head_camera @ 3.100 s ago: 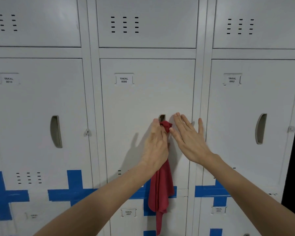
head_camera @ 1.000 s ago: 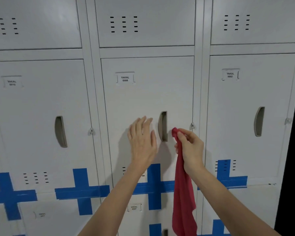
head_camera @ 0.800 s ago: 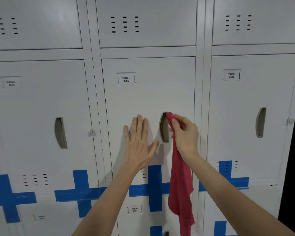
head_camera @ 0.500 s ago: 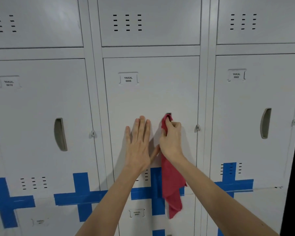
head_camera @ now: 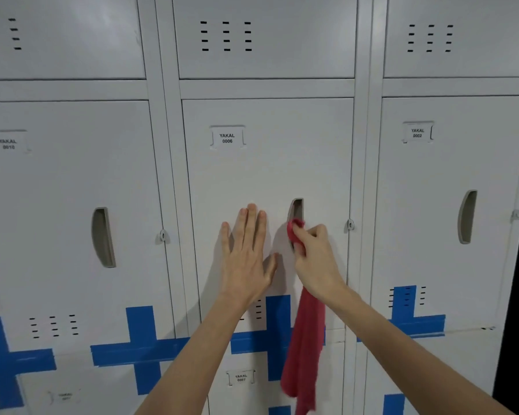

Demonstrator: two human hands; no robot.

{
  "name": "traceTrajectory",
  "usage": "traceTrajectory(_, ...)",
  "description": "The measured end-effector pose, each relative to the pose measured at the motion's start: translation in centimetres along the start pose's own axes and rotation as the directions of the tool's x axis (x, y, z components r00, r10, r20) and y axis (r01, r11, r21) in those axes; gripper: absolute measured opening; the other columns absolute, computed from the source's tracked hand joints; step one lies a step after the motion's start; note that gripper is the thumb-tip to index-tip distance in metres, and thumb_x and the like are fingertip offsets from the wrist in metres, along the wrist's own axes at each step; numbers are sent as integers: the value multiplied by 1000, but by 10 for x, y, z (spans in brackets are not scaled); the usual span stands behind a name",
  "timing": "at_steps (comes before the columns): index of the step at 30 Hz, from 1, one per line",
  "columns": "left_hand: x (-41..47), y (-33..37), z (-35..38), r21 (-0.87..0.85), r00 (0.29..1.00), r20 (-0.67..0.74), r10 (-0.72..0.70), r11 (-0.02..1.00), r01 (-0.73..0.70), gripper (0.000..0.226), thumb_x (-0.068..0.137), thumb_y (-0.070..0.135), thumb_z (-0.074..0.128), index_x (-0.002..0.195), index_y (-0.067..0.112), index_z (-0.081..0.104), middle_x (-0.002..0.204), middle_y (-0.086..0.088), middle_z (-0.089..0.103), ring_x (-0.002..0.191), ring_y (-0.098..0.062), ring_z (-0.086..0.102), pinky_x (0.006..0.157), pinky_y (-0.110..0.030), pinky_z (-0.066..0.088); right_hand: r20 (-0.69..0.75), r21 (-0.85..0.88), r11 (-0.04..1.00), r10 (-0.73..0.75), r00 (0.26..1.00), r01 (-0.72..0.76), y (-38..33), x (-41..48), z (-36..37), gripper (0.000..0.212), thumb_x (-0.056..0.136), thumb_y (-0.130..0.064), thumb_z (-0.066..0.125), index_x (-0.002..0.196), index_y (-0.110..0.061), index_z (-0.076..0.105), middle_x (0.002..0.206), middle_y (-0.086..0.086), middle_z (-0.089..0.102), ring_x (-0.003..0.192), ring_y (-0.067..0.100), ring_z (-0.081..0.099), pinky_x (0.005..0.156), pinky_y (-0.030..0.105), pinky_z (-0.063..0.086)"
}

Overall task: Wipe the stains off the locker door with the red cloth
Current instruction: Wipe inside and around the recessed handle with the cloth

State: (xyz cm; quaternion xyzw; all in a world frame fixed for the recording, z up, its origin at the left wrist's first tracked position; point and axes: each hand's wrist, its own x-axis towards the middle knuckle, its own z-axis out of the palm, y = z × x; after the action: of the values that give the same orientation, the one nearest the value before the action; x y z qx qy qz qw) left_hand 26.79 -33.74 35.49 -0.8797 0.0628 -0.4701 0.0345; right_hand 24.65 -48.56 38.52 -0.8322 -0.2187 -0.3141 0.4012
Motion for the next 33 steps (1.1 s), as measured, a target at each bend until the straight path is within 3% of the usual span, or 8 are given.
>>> traceTrajectory(2,0,-2,-1,0,1000,2,0,1000,0,78,93,50,36,153,8,9,161,-13,-1,148,-25,-2,116,-55,10,-16,-206,959,-203,979,195,0,-1,-1,66,89,1,49,148,-15,24,105,6,36,77,16,45,66,28,49)
traceTrajectory(4,-1,-1,-4,13,1000,9,-1,1000,1,76,93,49,33,153,9,9,161,-12,-1,148,-25,-3,117,-54,10,35,-369,902,-227,973,224,1,8,2,79,81,7,52,149,-13,18,109,12,38,78,18,43,56,29,43)
traceTrajectory(14,-2,1,-6,-6,1000,-5,-16,1000,16,71,95,41,36,153,10,11,161,-11,2,149,-24,0,116,-54,14,115,-664,685,-301,947,298,30,-7,4,83,61,7,66,139,-4,41,88,15,48,68,26,46,48,31,39)
traceTrajectory(18,-1,5,-6,-31,1000,-7,-30,999,30,71,94,41,37,152,8,12,161,-12,3,148,-26,2,116,-56,14,72,-447,880,-145,987,161,11,9,-3,80,81,3,49,150,-10,11,104,12,33,77,21,36,54,31,35)
traceTrajectory(21,-1,1,-5,-60,1000,-11,-16,998,15,67,95,41,30,152,9,13,161,-10,3,149,-24,1,117,-55,13,128,-22,999,40,991,-37,-4,26,-6,61,90,-5,38,147,-19,21,106,6,29,80,18,43,68,22,44)
traceTrajectory(25,0,0,-4,-41,1000,-19,-14,999,13,64,97,40,28,152,10,15,161,-9,5,149,-23,2,117,-54,13,312,319,847,330,891,-425,-11,39,-14,65,87,-6,42,145,-32,31,119,3,36,76,15,49,62,21,38)
traceTrajectory(29,0,4,-2,-64,999,-33,-31,998,29,65,97,40,29,152,9,15,161,-10,5,149,-24,3,116,-55,9,339,453,746,362,868,-488,-11,29,-14,68,87,-1,44,147,-30,30,145,2,40,120,23,47,94,30,39)
traceTrajectory(33,0,2,0,-67,999,-28,-28,997,26,66,98,44,24,153,11,10,161,-10,1,149,-23,-1,117,-53,5,296,464,751,368,881,-470,-14,6,1,69,86,3,42,148,-23,26,152,1,31,136,21,33,113,39,28)
